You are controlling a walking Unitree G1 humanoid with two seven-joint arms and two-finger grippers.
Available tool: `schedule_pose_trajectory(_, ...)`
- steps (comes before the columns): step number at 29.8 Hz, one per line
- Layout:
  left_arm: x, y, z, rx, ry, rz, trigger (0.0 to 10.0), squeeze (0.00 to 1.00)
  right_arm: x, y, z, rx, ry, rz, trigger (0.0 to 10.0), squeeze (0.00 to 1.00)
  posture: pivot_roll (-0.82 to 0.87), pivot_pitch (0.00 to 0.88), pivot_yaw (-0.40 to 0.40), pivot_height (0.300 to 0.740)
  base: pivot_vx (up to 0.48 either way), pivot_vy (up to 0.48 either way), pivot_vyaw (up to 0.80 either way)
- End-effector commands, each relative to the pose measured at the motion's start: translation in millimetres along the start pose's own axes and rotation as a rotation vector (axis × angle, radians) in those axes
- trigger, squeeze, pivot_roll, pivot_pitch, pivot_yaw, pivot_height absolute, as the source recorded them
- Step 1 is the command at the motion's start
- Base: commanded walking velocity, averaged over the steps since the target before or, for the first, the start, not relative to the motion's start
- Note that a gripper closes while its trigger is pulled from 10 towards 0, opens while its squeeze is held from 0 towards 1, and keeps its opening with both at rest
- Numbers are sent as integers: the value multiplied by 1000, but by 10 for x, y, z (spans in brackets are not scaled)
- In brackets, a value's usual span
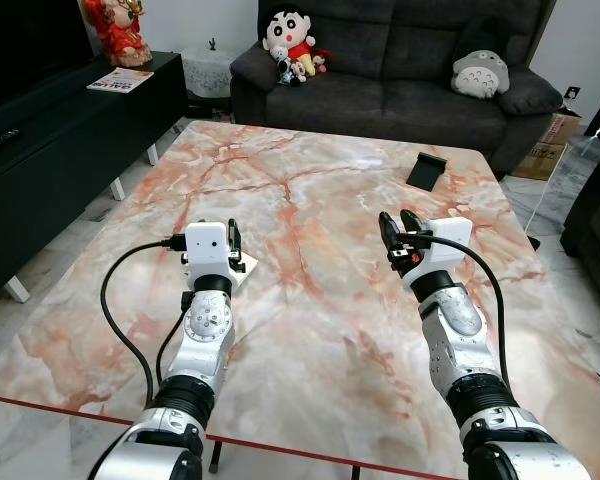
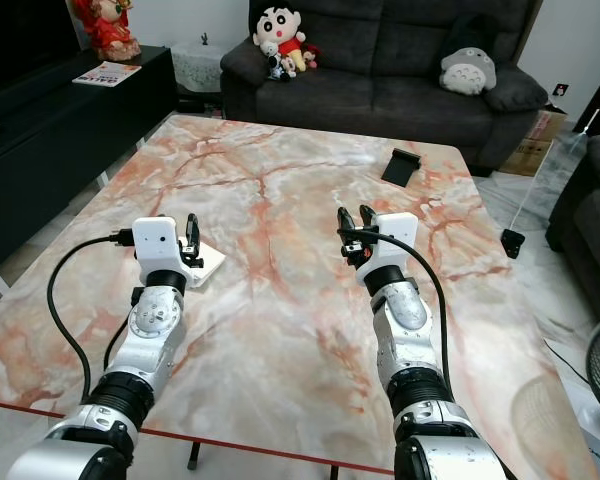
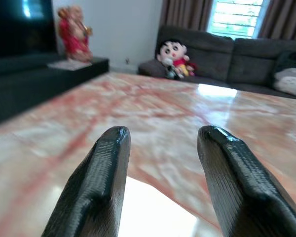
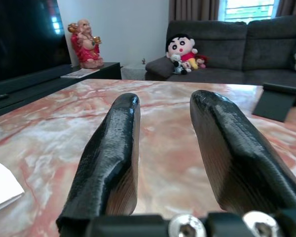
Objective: Picking trash to rubbish bin
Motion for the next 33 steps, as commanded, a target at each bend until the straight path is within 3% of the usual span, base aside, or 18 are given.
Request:
schedule_pose_trajectory(1, -51, -29, -56, 48, 88, -62, 10000, 0, 49, -24, 19, -1, 7, 9, 10000, 0, -41, 10, -72, 740, 0, 0, 0)
schedule_pose_trajectory(9, -229, 78, -110, 142, 155, -170, 10000, 0, 29, -8, 28, -3, 9, 3, 10000, 0, -40, 17, -73, 740, 0, 0, 0)
schedule_pose_trajectory(19, -210, 204, 124, 135, 202, -205, 10000, 0, 19, -9, 7, 2, 5, 1, 10000, 0, -37, 15, -68, 740, 0, 0, 0)
schedule_pose_trajectory(23, -262, 191, 89, 146, 204, -234, 10000, 0, 15, -7, -3, 3, 4, 1, 10000, 0, -40, 11, -66, 740, 0, 0, 0)
schedule_pose_trajectory(33, -232, -15, -6, 134, 196, -260, 10000, 0, 17, 4, 8, 0, 5, 5, 10000, 0, -55, 5, -61, 740, 0, 0, 0)
Point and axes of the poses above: a point about 5 cm out from each wrist's last joint towards the gripper, its own y axis pointing back from the gripper into the wrist, its own x axis along the axis of the wrist's last joint, z = x × y, the point moved 5 cm from there along -y, pointing out of the wrist towards the gripper, and after that the axes turned 3 degrees about y, right-handed, at the moved point
